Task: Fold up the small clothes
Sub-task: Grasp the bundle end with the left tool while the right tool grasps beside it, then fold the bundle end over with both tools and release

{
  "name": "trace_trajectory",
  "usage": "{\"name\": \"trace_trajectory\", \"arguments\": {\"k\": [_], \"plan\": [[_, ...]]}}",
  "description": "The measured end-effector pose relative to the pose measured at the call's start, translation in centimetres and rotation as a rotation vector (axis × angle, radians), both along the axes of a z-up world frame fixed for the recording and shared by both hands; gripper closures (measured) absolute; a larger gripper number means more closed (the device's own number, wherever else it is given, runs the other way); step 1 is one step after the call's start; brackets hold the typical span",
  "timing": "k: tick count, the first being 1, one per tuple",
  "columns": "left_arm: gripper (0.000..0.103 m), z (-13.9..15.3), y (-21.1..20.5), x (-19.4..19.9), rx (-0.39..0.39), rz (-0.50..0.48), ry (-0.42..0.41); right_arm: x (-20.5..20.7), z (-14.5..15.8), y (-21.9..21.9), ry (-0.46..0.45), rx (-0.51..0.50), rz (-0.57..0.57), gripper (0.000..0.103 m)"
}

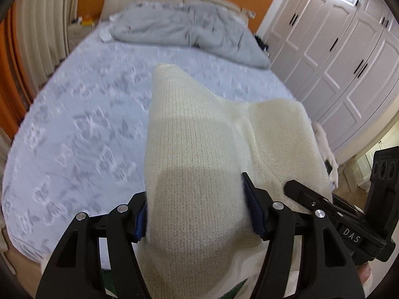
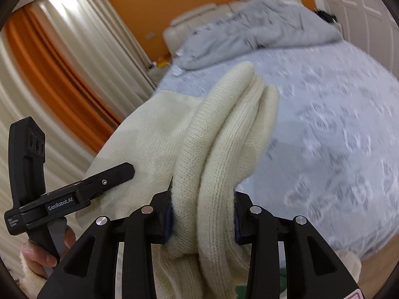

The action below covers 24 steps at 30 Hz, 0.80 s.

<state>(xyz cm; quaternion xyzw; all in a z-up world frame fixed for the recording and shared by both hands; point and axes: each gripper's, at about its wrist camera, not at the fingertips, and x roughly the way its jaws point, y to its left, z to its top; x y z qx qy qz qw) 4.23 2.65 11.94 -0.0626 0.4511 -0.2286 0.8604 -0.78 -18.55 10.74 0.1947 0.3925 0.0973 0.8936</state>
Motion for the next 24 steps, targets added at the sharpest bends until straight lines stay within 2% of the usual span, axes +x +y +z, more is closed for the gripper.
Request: {"name": "trace_trajectory", "arguments": {"k": [5,8,11,13,14,15,16,17,18,19,20,21,22,24], "plan": [[0.042,2.5,3.2,0.3,-0.013,0.035,-0.067,1.4,2.1,2.7,-0.064,-0.018,0.053,0.068],[0.041,3.2,4.9,0.8,-0.017,0.060,-0.094,2.7,2.3,4.1,-0.089,-0.016,0.078,0.068],[0.041,2.5,6.6,1.9,-0.014,0.086,-0.103,4.3,1.0,5.1,-0.098,-0.013,0.099,0.068],[0.040,1.1,7.3,2.6,-0.016,0.094,-0.088,5.7,-1.2,5.4,-0.067,-0.005,0.106,0.067],[0.037,-0.5,7.7,3.3,-0.016,0.096,-0.069,6.5,-2.7,5.5,-0.044,-0.010,0.117,0.063],[0.035,-2.0,7.9,3.8,-0.014,0.093,-0.059,7.7,-5.6,5.4,-0.002,-0.020,0.131,0.060],[0.027,-4.0,8.2,4.4,-0.011,0.089,-0.052,8.4,-7.8,5.2,0.033,-0.031,0.132,0.054],[0.012,-6.2,8.4,4.9,-0.015,0.084,-0.048,9.2,-10.9,4.7,0.093,-0.049,0.108,0.049],[0.009,-9.9,8.9,5.5,0.002,0.097,-0.025,9.7,-13.9,3.9,0.169,-0.066,0.063,0.048],[0.010,-12.6,9.2,5.7,0.049,0.126,0.010,9.8,-17.1,2.8,0.271,-0.085,-0.003,0.048],[0.013,-16.5,10.0,5.9,0.127,0.173,0.100,9.4,-19.2,1.9,0.343,-0.088,-0.056,0.050],[0.019,-18.4,10.8,5.6,0.138,0.193,0.157,8.3,-20.4,0.9,0.379,-0.056,-0.096,0.053],[0.026,-19.7,11.7,5.1,0.128,0.211,0.196,7.5,-20.4,0.6,0.368,-0.038,-0.094,0.057],[0.026,-20.3,13.3,3.6,0.102,0.252,0.203,6.5,-19.4,0.9,0.339,-0.067,-0.069,0.065]]}}
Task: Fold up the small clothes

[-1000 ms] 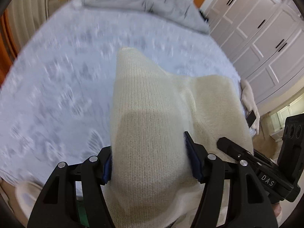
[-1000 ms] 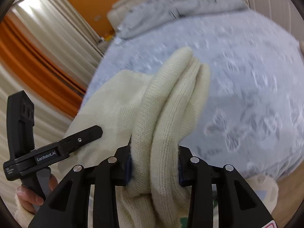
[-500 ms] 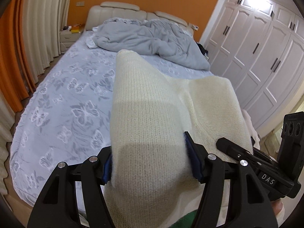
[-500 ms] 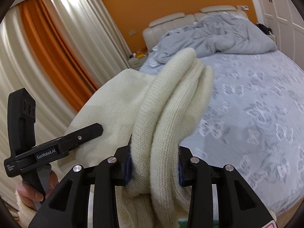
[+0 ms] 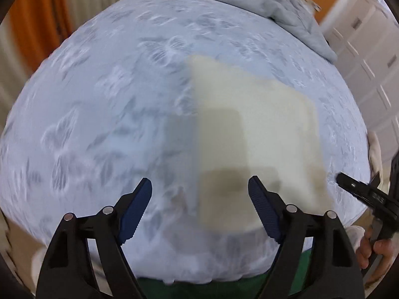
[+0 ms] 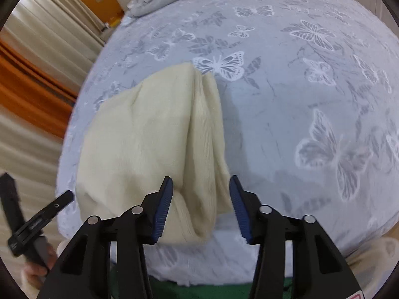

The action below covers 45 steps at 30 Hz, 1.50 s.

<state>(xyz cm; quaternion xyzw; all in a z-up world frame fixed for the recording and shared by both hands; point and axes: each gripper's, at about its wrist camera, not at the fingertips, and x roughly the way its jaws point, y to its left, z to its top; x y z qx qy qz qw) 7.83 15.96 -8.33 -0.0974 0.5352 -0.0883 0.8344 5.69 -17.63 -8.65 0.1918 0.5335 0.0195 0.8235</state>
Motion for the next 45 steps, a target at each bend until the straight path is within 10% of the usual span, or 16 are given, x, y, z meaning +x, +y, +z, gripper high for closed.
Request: {"name": "trace_trajectory", "arguments": {"k": [2,7,15,22,41,43,45], "plan": [[0.025,1.1,0.5,-0.9,0.013,0.016,-0.044,0.0,1.9,1.5,-0.039,-0.032,0.067,0.083],[0.024,3.5,-2.7,-0.2,0.094,-0.058,-0.115,2.8,4.5,5.9,-0.108,-0.065,0.167,0.089],[0.022,-2.2,-6.5,1.9,0.173,-0.150,0.004,4.2,-4.7,6.4,0.091,-0.158,0.194,0.096],[0.020,-3.3,-6.1,1.5,0.166,-0.152,0.035,3.7,1.1,7.4,-0.017,-0.165,0.193,0.090],[0.015,-3.4,-4.4,-2.9,0.155,-0.155,0.110,-0.8,-3.7,3.7,0.168,0.041,0.086,0.042],[0.013,-3.7,-4.4,-3.7,0.145,-0.173,0.119,-0.5,-3.9,3.8,0.178,0.071,0.071,0.043],[0.013,-4.7,-4.4,-4.5,0.163,-0.191,0.142,0.0,-3.6,4.1,0.171,0.095,0.076,0.070]]}}
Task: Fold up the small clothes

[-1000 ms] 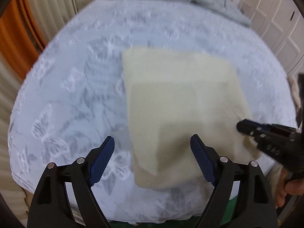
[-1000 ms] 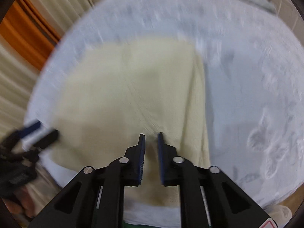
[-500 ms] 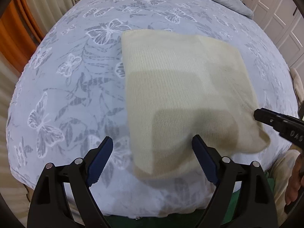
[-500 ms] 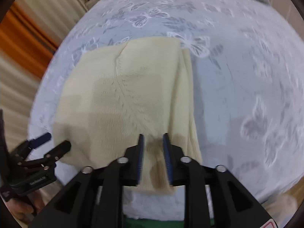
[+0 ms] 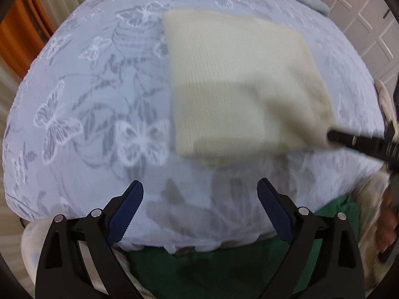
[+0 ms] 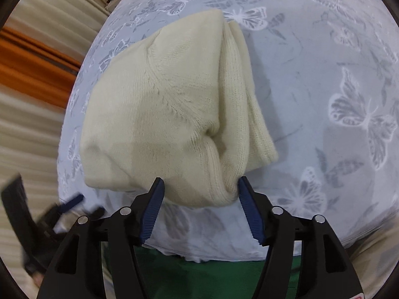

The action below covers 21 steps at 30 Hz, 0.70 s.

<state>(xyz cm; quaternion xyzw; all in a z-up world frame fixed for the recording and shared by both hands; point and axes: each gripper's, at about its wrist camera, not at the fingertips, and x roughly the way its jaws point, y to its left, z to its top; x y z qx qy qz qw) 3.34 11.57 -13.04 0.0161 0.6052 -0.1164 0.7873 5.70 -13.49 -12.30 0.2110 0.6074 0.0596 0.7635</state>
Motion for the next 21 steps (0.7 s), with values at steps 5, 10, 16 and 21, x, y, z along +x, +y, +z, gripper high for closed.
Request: {"name": "trace_trajectory", "arguments": {"k": [5,10,16,21], "plan": [[0.013,-0.7,0.4,0.1,-0.017,0.044,-0.007,1.3,5.1,1.9,-0.126,0.014,0.049,0.084],[0.013,0.1,-1.0,1.4,-0.011,0.006,-0.053,3.5,12.9,2.8,-0.279,0.111,0.061,0.086],[0.059,-1.1,-0.3,3.3,-0.030,0.051,-0.059,2.6,13.0,1.2,-0.305,-0.047,0.059,0.090],[0.061,-2.3,1.7,3.4,-0.096,0.105,-0.020,0.7,-2.2,-2.3,0.023,-0.161,0.042,0.091]]}}
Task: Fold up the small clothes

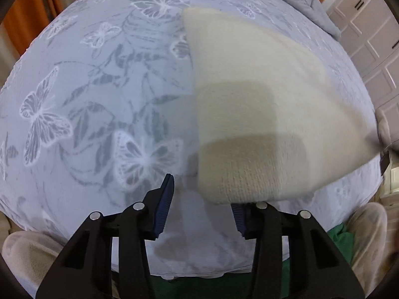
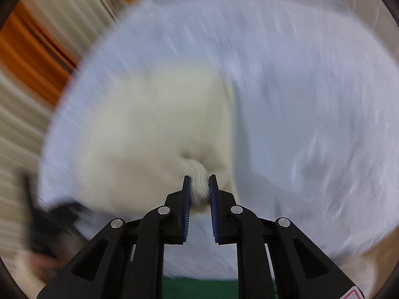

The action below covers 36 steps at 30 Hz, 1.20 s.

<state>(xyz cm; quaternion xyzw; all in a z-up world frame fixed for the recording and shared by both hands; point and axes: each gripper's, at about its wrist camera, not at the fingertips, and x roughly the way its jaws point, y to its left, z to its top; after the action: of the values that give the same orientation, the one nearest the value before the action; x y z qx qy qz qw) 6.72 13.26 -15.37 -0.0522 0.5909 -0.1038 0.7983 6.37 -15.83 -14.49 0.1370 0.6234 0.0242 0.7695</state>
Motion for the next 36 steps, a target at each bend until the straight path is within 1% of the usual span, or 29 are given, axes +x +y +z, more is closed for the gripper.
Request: {"name": "trace_trajectory", "arguments": {"k": [2,6,7,8,9,10,11,12,13,14,15,16,17,19,20,21,22,23,24,26,27,28,29,30,31,32,33,34,36], "plan": [[0.060,0.2,-1.0,-0.2,0.050,-0.031,-0.010,-0.7,-0.5,0.1,-0.008,-0.004,-0.028,0.088],[0.055,1.8,-1.2,-1.0,0.084,-0.050,-0.040,0.0,3.5,0.4,-0.086,-0.001,-0.030,0.083],[0.053,2.2,-1.0,-1.1,0.083,-0.050,-0.048,0.4,4.8,0.0,-0.125,-0.007,-0.042,0.073],[0.050,2.5,-0.7,-1.1,0.080,-0.048,-0.053,0.9,5.4,-0.3,-0.146,-0.013,-0.052,0.046],[0.050,2.7,-0.4,-1.0,0.073,-0.053,-0.048,1.8,5.8,-0.7,-0.164,-0.016,-0.064,0.034],[0.049,2.9,-0.3,-1.2,0.048,-0.066,-0.037,2.4,5.7,-0.9,-0.162,-0.012,-0.063,0.027],[0.049,3.4,-0.2,-1.4,0.003,-0.085,-0.036,3.3,5.4,-1.2,-0.149,-0.003,-0.053,0.027],[0.048,4.2,0.2,-1.7,-0.082,-0.108,-0.050,4.1,4.8,-1.2,-0.132,0.004,-0.043,0.028],[0.037,4.9,0.9,-2.1,-0.154,-0.119,-0.065,5.1,3.8,-1.1,-0.111,0.012,-0.032,0.028],[0.019,5.8,1.5,-2.4,-0.223,-0.110,-0.089,5.6,2.9,-1.0,-0.096,0.023,-0.024,0.027],[0.010,6.8,2.3,-2.5,-0.271,-0.065,-0.128,6.4,1.8,-0.9,-0.072,0.042,-0.018,0.026],[0.005,7.5,2.9,-2.3,-0.293,-0.011,-0.157,7.0,0.5,-0.8,-0.044,0.063,-0.026,0.021],[0.005,7.6,3.2,-1.2,-0.317,0.032,-0.156,7.3,-0.4,-0.5,-0.023,0.084,-0.044,0.018],[0.005,6.3,2.8,1.6,-0.329,0.091,-0.105,7.5,-2.2,-0.7,-0.008,0.176,-0.105,0.019],[0.005,5.6,2.9,2.7,-0.338,0.108,-0.090,7.6,-2.5,-0.7,-0.019,0.219,-0.128,0.036],[0.006,4.2,2.8,4.3,-0.347,0.135,-0.060,7.7,-2.2,-0.6,-0.028,0.221,-0.147,0.044],[0.019,2.7,2.2,5.8,-0.347,0.152,-0.015,7.8,-1.2,-0.2,-0.044,0.201,-0.145,0.062],[0.051,1.9,2.0,6.6,-0.366,0.142,0.011,7.8,-0.1,0.2,-0.064,0.181,-0.137,0.067],[0.053,1.1,1.1,7.7,-0.412,0.112,0.043,7.7,1.4,0.4,-0.102,0.173,-0.125,0.069],[0.056,2.3,-0.1,8.5,-0.359,0.095,-0.008,6.3,5.1,0.0,-0.228,0.203,-0.126,0.071],[0.057,3.5,-1.2,8.7,-0.347,0.043,-0.042,5.9,6.0,0.0,-0.260,0.183,-0.126,0.071],[0.059,4.1,-1.6,8.7,-0.354,0.022,-0.054,5.3,6.8,-0.3,-0.297,0.126,-0.113,0.070],[0.061,4.6,-2.0,8.5,-0.365,-0.006,-0.067,5.2,6.4,-0.7,-0.297,0.079,-0.103,0.068],[0.062,4.7,-3.0,8.4,-0.323,-0.048,-0.087,5.5,5.2,-1.4,-0.267,0.036,-0.104,0.067],[0.063,4.4,-3.6,8.5,-0.265,-0.068,-0.093,6.1,2.5,-2.3,-0.174,0.007,-0.108,0.061],[0.055,3.5,-4.5,8.6,-0.190,-0.090,-0.086,6.7,-0.4,-3.4,-0.060,-0.004,-0.120,0.050],[0.051,2.4,-5.2,8.6,-0.177,-0.103,-0.078,6.5,-1.3,-4.6,-0.044,0.036,-0.162,0.045],[0.046,2.4,-5.0,8.7,-0.185,-0.083,-0.083,5.7,-0.3,-6.0,-0.084,0.120,-0.236,0.045],[0.048,3.6,-4.2,8.1,-0.190,-0.029,-0.094,4.0,2.8,-6.9,-0.172,0.116,-0.310,0.053]]}}
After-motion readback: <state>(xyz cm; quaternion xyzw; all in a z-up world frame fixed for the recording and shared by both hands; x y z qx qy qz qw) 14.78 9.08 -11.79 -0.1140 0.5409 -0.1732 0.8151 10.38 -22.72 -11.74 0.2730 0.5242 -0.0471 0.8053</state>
